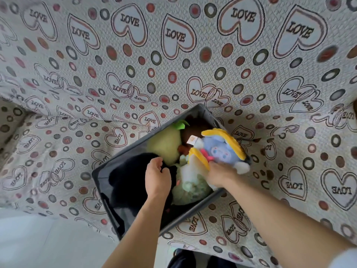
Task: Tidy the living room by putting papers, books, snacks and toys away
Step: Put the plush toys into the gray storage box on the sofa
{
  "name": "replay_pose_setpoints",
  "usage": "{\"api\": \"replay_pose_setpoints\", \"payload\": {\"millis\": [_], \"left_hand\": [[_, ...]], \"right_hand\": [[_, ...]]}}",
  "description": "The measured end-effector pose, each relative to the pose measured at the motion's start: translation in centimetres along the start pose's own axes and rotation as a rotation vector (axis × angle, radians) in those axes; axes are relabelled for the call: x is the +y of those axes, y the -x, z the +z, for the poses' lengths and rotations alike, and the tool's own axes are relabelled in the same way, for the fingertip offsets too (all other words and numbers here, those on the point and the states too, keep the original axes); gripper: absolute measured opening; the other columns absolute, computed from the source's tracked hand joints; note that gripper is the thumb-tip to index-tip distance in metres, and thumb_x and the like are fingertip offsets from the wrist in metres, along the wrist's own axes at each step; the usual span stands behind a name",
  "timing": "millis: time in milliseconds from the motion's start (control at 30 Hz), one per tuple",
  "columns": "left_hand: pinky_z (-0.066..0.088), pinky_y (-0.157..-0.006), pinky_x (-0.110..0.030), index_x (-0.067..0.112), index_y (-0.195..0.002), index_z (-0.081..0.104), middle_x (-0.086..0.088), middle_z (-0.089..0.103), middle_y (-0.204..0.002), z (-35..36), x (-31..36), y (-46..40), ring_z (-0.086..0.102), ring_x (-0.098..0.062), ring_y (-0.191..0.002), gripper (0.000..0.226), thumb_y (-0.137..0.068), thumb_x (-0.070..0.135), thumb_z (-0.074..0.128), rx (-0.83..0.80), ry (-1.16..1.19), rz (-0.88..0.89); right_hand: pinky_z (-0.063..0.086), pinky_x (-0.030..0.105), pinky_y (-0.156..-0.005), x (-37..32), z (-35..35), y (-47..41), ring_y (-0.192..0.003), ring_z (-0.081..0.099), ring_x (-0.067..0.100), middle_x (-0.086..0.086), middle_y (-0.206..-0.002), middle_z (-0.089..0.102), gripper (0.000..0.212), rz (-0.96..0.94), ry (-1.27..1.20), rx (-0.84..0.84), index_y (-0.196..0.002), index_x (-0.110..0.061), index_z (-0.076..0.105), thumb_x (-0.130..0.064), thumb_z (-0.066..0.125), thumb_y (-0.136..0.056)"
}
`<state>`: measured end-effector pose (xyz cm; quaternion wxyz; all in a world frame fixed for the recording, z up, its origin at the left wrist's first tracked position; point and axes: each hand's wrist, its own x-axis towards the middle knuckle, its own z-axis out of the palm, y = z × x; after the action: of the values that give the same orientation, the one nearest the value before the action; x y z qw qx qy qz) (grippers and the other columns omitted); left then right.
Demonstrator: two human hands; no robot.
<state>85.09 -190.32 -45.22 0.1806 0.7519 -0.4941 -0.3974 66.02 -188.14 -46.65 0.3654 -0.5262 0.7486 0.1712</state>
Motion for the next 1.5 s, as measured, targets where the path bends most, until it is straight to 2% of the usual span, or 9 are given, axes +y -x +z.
{"api": "replay_pose_setpoints", "payload": {"millis": [267, 367, 433, 633, 767, 933, 1100, 1167, 1500], "left_hand": [[0.028, -0.111, -0.038, 0.015, -0.141, 0.042, -0.006, 0.041, -0.146, -3.2, 0.4, -6.9, 0.03, -0.025, -0.138, 0.055, -0.087, 0.011, 0.054, -0.113, -0.339, 0.206], [0.027, -0.113, -0.039, 0.014, -0.145, 0.036, -0.006, 0.036, -0.151, -4.2, -0.1, -9.2, 0.028, -0.026, -0.139, 0.063, -0.085, 0.012, 0.054, -0.166, -0.459, 0.263], [0.025, -0.115, -0.041, 0.014, -0.148, 0.031, -0.005, 0.031, -0.154, -4.7, -0.3, -10.5, 0.027, -0.026, -0.142, 0.065, -0.087, 0.013, 0.05, -0.192, -0.521, 0.256], [0.025, -0.115, -0.045, 0.015, -0.149, 0.026, -0.012, 0.033, -0.153, -5.5, -1.3, -13.7, 0.031, -0.031, -0.14, 0.063, -0.089, 0.021, 0.045, -0.32, -0.66, 0.113], [0.032, -0.109, -0.047, 0.016, -0.144, 0.037, -0.014, 0.043, -0.142, -5.3, -1.1, -13.9, 0.039, -0.034, -0.132, 0.053, -0.092, 0.023, 0.042, -0.332, -0.687, 0.119], [0.047, -0.095, -0.047, 0.014, -0.129, 0.056, -0.016, 0.056, -0.12, -5.9, -0.6, -14.0, 0.054, -0.037, -0.111, 0.043, -0.086, 0.02, 0.051, -0.333, -0.603, 0.176], [0.046, -0.067, -0.029, 0.016, -0.111, 0.065, -0.011, 0.064, -0.087, -7.3, 0.7, -12.8, 0.06, -0.027, -0.076, 0.028, -0.083, 0.016, 0.065, -0.323, -0.367, 0.103], [0.045, -0.061, -0.027, 0.015, -0.103, 0.067, -0.011, 0.064, -0.076, -7.8, 0.6, -11.4, 0.058, -0.025, -0.065, 0.026, -0.078, 0.008, 0.066, -0.298, -0.235, -0.004], [0.044, -0.074, -0.03, 0.003, -0.111, 0.066, -0.018, 0.065, -0.09, -7.8, -0.7, 2.5, 0.058, -0.028, -0.082, 0.024, -0.088, 0.003, 0.058, -0.134, -0.021, -0.104]], "right_hand": [[0.045, 0.042, -0.087, -2.5, 4.3, 3.5, -0.106, 0.057, 0.029, 0.002, -0.11, 0.062, 0.039, 0.016, -0.202, 0.5, -0.12, -0.024, 0.057, -0.017, 0.053, -0.082], [0.044, 0.04, -0.079, -4.6, 5.2, 4.6, -0.1, 0.056, 0.025, 0.0, -0.104, 0.058, 0.017, 0.07, -0.446, 0.605, -0.101, -0.019, 0.057, -0.013, 0.056, -0.085], [0.04, 0.033, -0.066, -5.4, 5.8, 5.2, -0.089, 0.059, 0.025, -0.001, -0.092, 0.059, 0.005, 0.194, -0.676, 0.567, -0.093, -0.017, 0.052, -0.02, 0.053, -0.09], [0.034, 0.029, -0.05, -5.1, 8.4, 7.4, -0.052, 0.049, 0.024, 0.002, -0.052, 0.049, 0.051, 0.476, -0.846, 0.353, -0.05, -0.015, 0.044, -0.046, 0.051, -0.09], [0.041, 0.028, -0.053, -6.4, 10.8, 7.2, -0.053, 0.056, 0.025, 0.001, -0.056, 0.053, 0.04, 0.482, -0.921, 0.051, -0.06, -0.015, 0.048, -0.046, 0.054, -0.084], [0.037, 0.025, -0.043, -6.6, 11.0, 6.4, -0.039, 0.05, 0.021, 0.011, -0.055, 0.058, 0.017, 0.551, -1.161, 0.04, -0.073, -0.004, 0.057, -0.016, 0.052, -0.083], [0.04, 0.039, -0.048, -6.0, 10.4, 7.8, -0.045, 0.049, 0.026, 0.013, -0.053, 0.054, 0.025, 0.517, -1.193, 0.254, -0.058, -0.006, 0.051, -0.021, 0.058, -0.077], [0.035, 0.032, -0.049, -5.0, 10.1, 9.3, -0.048, 0.045, 0.026, 0.009, -0.053, 0.049, 0.031, 0.508, -1.152, 0.336, -0.057, -0.009, 0.045, -0.022, 0.059, -0.082], [0.034, 0.038, -0.068, 0.6, 7.5, 16.5, -0.083, 0.048, 0.029, 0.006, -0.086, 0.048, 0.016, 0.52, -1.103, 0.76, -0.09, -0.013, 0.046, -0.024, 0.038, -0.098]]}}
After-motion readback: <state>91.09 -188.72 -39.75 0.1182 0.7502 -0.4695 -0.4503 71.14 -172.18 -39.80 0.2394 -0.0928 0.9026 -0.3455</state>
